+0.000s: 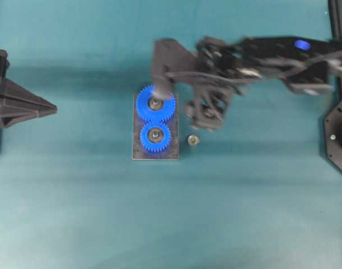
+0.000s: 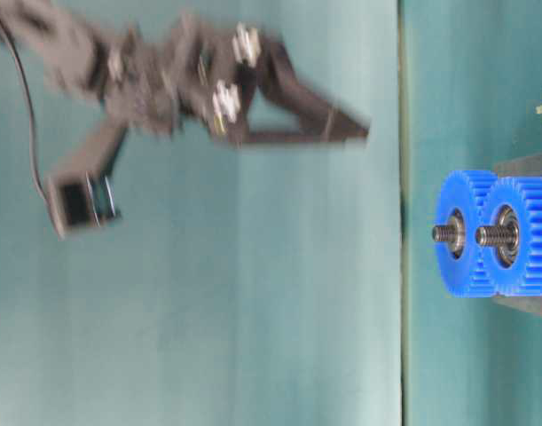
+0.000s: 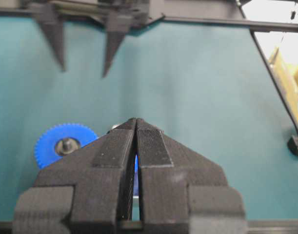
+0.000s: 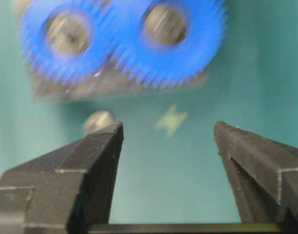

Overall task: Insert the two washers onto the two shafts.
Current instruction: 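Withdraw the right gripper and move it over the lower silver washer, then close the right gripper on the lower silver washer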

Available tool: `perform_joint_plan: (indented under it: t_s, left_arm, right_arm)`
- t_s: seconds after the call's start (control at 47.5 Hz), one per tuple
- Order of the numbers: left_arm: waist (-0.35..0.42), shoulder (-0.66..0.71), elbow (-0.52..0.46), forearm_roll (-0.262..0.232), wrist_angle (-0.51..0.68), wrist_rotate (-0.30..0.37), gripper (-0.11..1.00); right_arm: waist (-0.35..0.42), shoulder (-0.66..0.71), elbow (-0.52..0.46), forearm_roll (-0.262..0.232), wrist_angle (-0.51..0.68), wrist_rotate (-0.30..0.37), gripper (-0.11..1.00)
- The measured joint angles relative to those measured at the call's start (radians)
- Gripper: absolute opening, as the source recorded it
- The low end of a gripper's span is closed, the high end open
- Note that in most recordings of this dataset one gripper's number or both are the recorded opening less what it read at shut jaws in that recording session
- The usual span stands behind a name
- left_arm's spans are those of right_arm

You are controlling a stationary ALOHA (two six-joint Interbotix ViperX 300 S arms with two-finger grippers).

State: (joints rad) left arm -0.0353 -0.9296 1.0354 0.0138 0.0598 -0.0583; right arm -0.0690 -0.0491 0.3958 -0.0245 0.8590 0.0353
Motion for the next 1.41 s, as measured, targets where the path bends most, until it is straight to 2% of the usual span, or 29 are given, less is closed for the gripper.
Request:
perform_joint_plan:
  t_s: [0.063,0.232,0.379,0.484,0.8,1.031,1.41]
  left_arm:
    - [0.0,0.0,0.002,0.0,0.0,0.0,0.01]
    - [-0.002,0.003,0.0,0.0,0.0,-0.002,0.01]
    - [0.0,0.005,0.0,0.0,0.0,-0.008,0.01]
    - [-0.002,0.006,0.0,0.0,0.0,-0.014,0.01]
    - [-0.002,0.008,0.0,0.0,0.0,-0.017,0.01]
    - [-0.002,0.008,0.0,0.0,0.0,-0.017,0.01]
    - [-0.002,0.009,0.0,0.0,0.0,-0.017,0.01]
  right_arm:
    - [0.032,0.002,0.034,0.0,-0.015,0.023,0.77]
    - [0.106,0.046,0.114,0.002,-0.166,0.094,0.77]
    - [0.112,0.112,0.156,0.002,-0.285,0.138,0.77]
    - [0.11,0.153,0.167,0.002,-0.33,0.143,0.77]
    - [0.098,0.218,0.17,0.0,-0.36,0.143,0.76]
    - [0.067,0.216,0.172,-0.008,-0.367,0.143,0.76]
    - [0.071,0.219,0.17,-0.009,-0.368,0.144,0.76]
